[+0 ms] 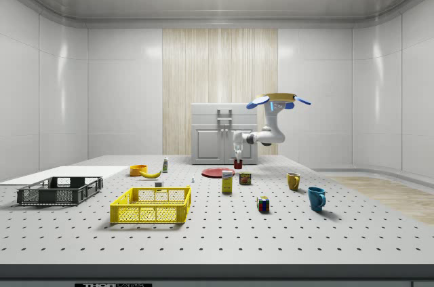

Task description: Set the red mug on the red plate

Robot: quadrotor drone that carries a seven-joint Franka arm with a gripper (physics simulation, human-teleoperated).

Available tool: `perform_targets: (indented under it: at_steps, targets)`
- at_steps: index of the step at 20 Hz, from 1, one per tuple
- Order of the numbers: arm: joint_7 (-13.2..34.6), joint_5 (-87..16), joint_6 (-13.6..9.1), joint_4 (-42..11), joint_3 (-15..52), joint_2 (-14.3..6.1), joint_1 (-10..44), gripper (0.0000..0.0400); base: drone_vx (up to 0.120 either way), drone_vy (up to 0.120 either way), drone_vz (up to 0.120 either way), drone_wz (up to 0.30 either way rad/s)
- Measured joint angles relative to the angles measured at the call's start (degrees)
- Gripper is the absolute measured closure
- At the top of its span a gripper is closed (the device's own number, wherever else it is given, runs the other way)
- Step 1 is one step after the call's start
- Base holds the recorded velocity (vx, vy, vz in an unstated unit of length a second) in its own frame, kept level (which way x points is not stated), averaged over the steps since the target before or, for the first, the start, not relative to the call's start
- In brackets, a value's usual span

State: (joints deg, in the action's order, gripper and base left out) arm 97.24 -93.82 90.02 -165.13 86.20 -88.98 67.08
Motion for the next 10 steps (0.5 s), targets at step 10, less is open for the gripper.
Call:
perform_targets:
  at_steps: [10]
  targets:
    - [0.04, 0.31, 0.76, 0.01, 0.11, -0.81, 0.05, 0.03, 0.12, -0.028, 0.0, 0.0]
